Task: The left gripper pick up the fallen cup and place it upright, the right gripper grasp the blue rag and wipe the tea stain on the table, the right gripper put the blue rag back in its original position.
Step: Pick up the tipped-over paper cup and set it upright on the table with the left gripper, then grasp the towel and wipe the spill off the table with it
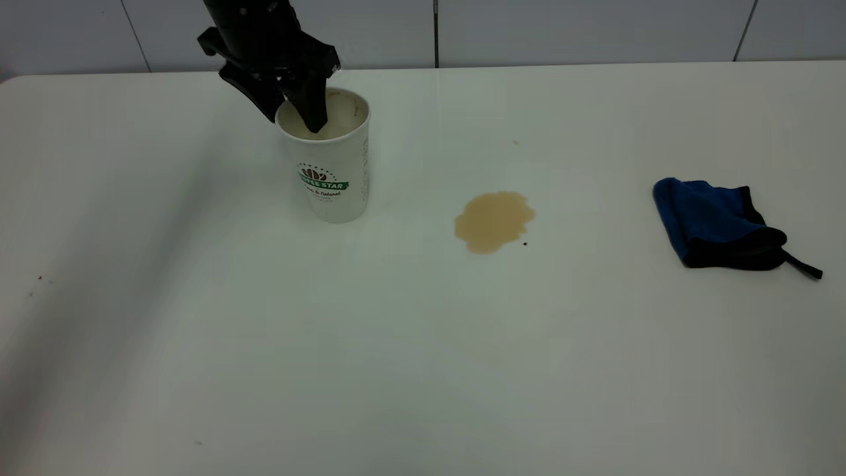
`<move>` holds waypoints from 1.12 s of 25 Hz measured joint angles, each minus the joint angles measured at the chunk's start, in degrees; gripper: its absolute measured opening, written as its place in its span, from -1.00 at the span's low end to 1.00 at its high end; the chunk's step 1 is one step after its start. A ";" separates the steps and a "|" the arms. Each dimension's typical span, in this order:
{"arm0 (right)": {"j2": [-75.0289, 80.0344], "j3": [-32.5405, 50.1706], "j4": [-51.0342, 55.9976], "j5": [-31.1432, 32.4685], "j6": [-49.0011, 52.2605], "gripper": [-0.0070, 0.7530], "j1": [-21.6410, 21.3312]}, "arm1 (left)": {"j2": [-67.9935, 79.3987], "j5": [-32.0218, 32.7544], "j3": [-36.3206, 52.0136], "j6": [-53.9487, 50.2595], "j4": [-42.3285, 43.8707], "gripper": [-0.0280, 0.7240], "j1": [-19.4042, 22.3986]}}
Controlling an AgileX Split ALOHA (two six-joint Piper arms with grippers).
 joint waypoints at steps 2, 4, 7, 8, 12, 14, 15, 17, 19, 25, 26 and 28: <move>0.00 0.00 0.00 0.00 0.00 0.40 0.00 | -2.58 0.42 0.00 0.00 1.10 0.95 0.00; 0.00 0.00 0.00 0.00 0.00 0.40 0.00 | -6.50 1.55 0.00 0.00 1.82 0.97 0.00; 0.00 0.00 0.00 0.00 0.00 0.40 0.00 | -12.97 4.61 0.00 0.00 1.96 0.89 0.00; 0.00 0.00 0.00 0.00 0.00 0.40 0.00 | -15.25 6.27 0.00 0.00 1.96 0.83 0.00; 0.00 0.00 0.00 0.00 0.00 0.40 0.00 | -22.63 15.19 -0.06 0.00 2.12 0.55 0.00; 0.00 0.00 0.00 0.00 0.00 0.40 0.00 | -25.44 16.05 -0.06 0.00 2.25 0.41 0.00; 0.00 0.00 0.00 0.00 0.00 0.40 0.00 | -26.86 16.05 -0.06 0.00 2.40 0.35 0.00; 0.00 0.00 0.00 0.00 0.00 0.40 0.00 | -29.36 16.05 0.00 -0.35 2.80 0.23 0.00; 0.00 0.00 0.00 0.00 0.00 0.40 0.00 | -31.84 16.05 0.00 -2.25 3.01 0.11 0.00; 0.00 0.00 0.00 0.00 0.00 0.40 0.00 | -41.45 16.05 9.49 -11.05 9.53 -0.15 0.00; 0.00 0.00 0.00 0.00 0.00 0.40 0.00 | -43.89 16.05 13.65 -12.23 10.62 -0.19 0.00; 0.00 0.00 0.00 0.00 0.00 0.40 0.00 | -48.69 16.05 22.61 -14.54 12.08 -0.24 0.00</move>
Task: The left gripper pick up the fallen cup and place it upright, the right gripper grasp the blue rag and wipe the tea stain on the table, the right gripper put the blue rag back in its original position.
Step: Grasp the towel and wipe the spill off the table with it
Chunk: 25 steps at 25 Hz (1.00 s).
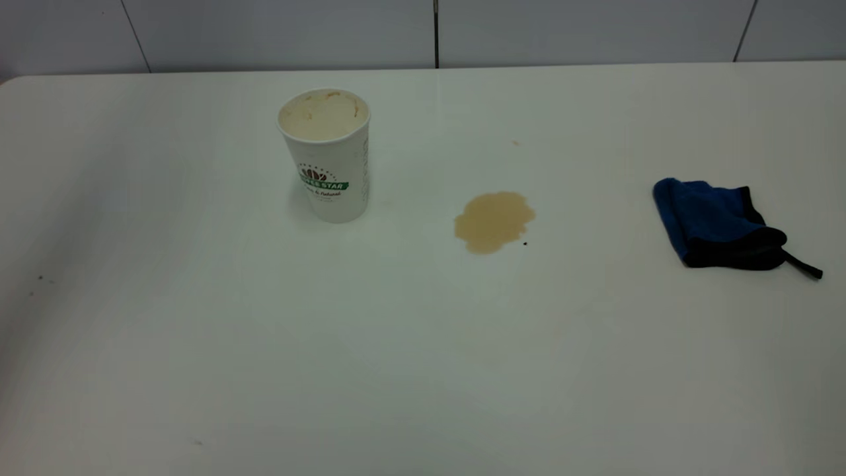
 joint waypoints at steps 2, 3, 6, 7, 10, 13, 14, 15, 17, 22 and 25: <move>0.00 0.00 0.00 0.00 0.00 0.40 0.00 | -5.55 0.00 10.51 -1.95 0.33 -0.28 0.00; 0.00 0.00 0.00 0.00 0.00 0.40 0.00 | -7.83 0.00 15.46 -2.86 0.40 -0.29 0.00; 0.00 0.00 0.00 0.00 0.00 0.40 0.00 | -15.54 0.00 27.94 -4.97 0.89 -0.29 0.00; 0.00 0.00 0.00 0.00 0.00 0.40 0.00 | -18.29 0.00 31.81 -5.54 1.10 -0.29 0.00; 0.00 0.00 0.00 0.00 0.00 0.40 0.00 | -27.28 0.00 41.40 -7.28 1.17 -0.29 1.77; 0.00 0.00 0.00 0.00 0.00 0.40 0.00 | -39.15 0.00 49.06 -8.56 0.59 -0.29 6.46; 0.00 0.00 0.00 0.00 0.00 0.40 0.00 | -42.80 0.00 51.35 -8.67 0.40 -0.29 7.99; 0.00 0.00 0.00 0.00 0.00 0.40 0.00 | -47.30 0.00 53.10 -8.68 0.33 -0.29 9.20; 0.00 0.00 0.00 0.00 0.00 0.40 0.00 | -55.61 -0.18 56.49 -8.68 0.15 -0.29 10.85; 0.00 0.00 0.00 0.00 0.00 0.40 0.00 | -76.11 -2.69 62.26 -8.68 -0.08 -0.29 12.80; 0.00 0.00 0.00 0.00 0.00 0.40 0.00 | -84.40 -3.45 65.01 -8.20 -0.08 -0.29 14.08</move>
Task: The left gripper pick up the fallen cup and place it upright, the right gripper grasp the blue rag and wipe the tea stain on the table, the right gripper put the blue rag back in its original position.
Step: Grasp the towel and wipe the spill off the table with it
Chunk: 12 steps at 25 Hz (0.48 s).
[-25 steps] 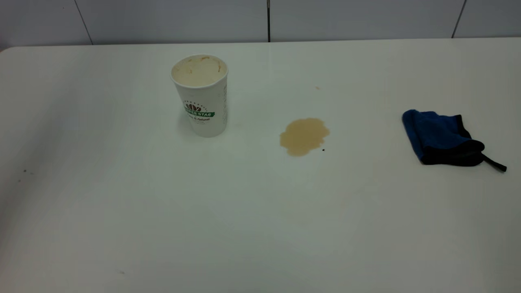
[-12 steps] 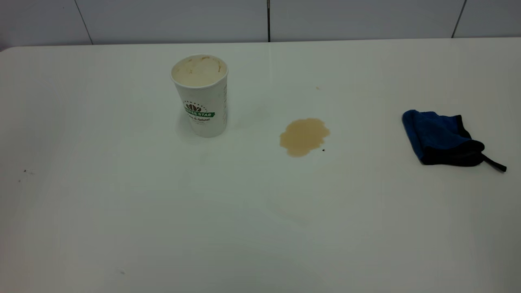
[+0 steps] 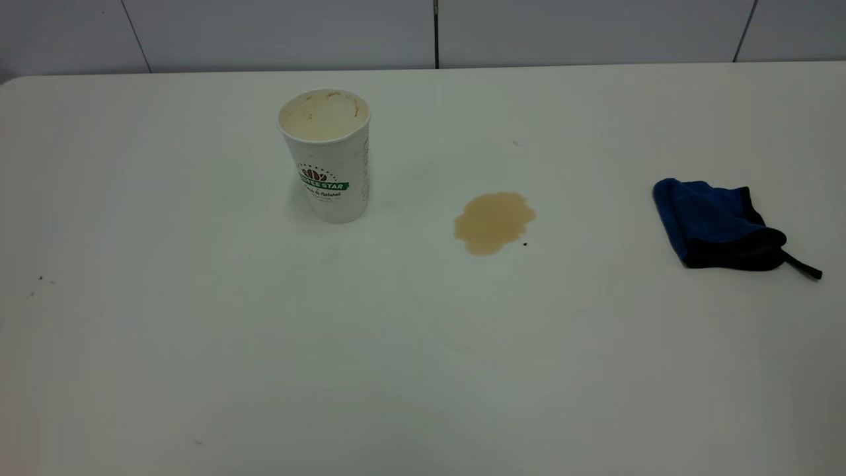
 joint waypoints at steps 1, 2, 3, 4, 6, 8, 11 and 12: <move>0.00 0.00 0.00 0.00 0.00 0.40 0.00 | -2.04 0.00 1.05 0.41 -0.05 -0.29 0.36; 0.00 0.00 0.00 0.00 0.00 0.40 0.00 | -3.68 0.05 2.14 0.75 -0.12 -0.29 0.55; 0.00 0.00 0.00 0.00 0.00 0.40 0.00 | -4.82 0.12 3.17 1.02 -0.26 -0.29 0.67; 0.00 0.00 0.00 0.00 0.00 0.40 0.00 | -6.01 0.18 3.74 1.25 -0.44 -0.29 0.67; 0.00 0.00 0.00 0.00 0.00 0.40 0.00 | -8.17 0.21 4.14 1.47 -0.56 -0.29 0.67; 0.00 0.00 0.00 0.00 0.00 0.40 0.00 | -10.75 0.32 4.49 1.66 -0.67 -0.29 0.67; 0.00 0.00 0.00 0.00 0.00 0.40 0.00 | -12.45 0.84 4.76 1.92 -0.67 -0.29 0.67; 0.00 0.00 0.00 0.00 0.00 0.40 0.00 | -12.44 0.89 4.76 2.03 -0.67 -0.29 0.67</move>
